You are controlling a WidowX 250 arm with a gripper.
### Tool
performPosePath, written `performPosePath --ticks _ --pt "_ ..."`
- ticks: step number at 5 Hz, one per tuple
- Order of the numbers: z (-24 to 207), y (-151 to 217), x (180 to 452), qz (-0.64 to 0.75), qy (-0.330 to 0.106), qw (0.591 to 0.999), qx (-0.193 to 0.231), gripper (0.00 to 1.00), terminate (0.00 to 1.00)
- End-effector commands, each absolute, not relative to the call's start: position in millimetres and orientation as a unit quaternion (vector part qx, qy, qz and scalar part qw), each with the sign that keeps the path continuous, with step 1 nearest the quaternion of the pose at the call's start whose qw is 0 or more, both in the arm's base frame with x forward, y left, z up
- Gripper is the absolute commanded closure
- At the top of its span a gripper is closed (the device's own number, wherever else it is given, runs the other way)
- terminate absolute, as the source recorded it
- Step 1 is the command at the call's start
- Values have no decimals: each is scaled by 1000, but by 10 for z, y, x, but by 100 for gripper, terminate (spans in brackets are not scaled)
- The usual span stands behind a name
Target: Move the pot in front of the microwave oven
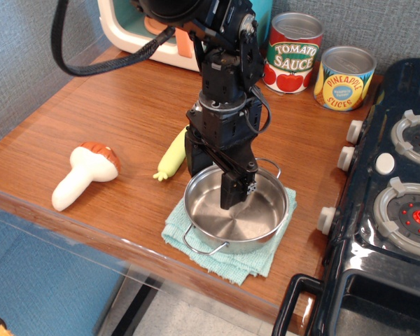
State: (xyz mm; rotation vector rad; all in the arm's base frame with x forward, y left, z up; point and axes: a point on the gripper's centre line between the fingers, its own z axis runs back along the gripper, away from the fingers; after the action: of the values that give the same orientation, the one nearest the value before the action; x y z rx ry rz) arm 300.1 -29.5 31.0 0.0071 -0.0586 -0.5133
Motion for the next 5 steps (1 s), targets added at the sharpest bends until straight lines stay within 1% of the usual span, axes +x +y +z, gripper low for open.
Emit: performPosePath --ticks 1,2,3,4,5 --pt "473 -334 3051 -258 -58 964 11 0 0" --pt "516 -358 3036 -259 -61 964 14 0 0" --pt "587 -364 3003 -256 -74 964 23 0 0" --pt "619 -359 2985 -250 -77 965 22 0 0" --pt "601 -347 2986 -246 -76 966 20 0 0"
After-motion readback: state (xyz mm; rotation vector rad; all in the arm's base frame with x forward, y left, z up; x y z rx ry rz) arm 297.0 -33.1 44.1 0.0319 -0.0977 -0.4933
